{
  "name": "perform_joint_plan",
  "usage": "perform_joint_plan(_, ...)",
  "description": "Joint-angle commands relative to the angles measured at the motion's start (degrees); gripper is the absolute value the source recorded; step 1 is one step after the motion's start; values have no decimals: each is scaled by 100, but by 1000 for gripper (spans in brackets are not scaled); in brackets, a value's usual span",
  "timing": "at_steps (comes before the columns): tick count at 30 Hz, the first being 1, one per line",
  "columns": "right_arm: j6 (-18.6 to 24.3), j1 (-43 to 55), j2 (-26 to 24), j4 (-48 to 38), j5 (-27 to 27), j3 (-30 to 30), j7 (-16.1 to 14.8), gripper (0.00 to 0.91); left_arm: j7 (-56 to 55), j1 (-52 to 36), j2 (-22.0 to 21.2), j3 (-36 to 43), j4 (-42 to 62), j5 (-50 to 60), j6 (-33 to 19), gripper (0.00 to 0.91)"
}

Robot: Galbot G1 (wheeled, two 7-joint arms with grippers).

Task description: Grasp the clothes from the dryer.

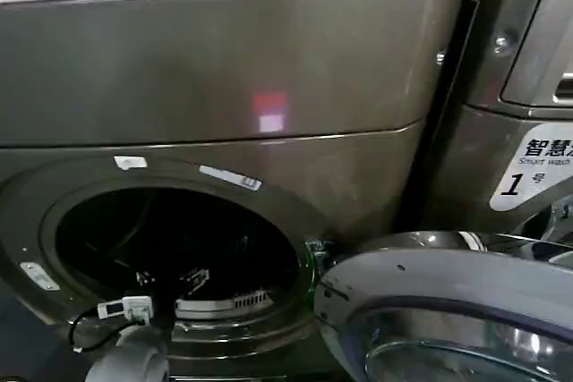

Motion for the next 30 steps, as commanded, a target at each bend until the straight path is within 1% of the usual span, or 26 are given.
perform_joint_plan(1, 39, 5, -9, 9, -30, -18, 9, 907, 51, -280, 40, 2, 244, 48, 168, 907)
perform_joint_plan(3, 40, 5, -10, 10, -31, -22, 8, 907, 135, -365, 41, 7, 327, 133, 159, 907)
perform_joint_plan(6, 47, 12, -17, -2, -31, -44, 6, 907, 223, -618, 40, 4, 555, 344, 15, 907)
perform_joint_plan(11, 44, 67, -52, 19, -36, -125, 3, 907, 295, -1228, 65, -63, 1185, 301, -146, 907)
perform_joint_plan(15, 56, 105, -35, 25, -41, -179, -11, 907, 308, -1688, 48, -83, 1803, 121, -177, 907)
perform_joint_plan(21, 76, 140, -34, 18, -53, -246, -14, 907, 398, -2407, -34, -91, 2565, 251, -313, 907)
perform_joint_plan(30, 112, 136, -63, -57, -71, -251, -20, 907, 568, -3273, 109, -87, 3641, 434, -628, 907)
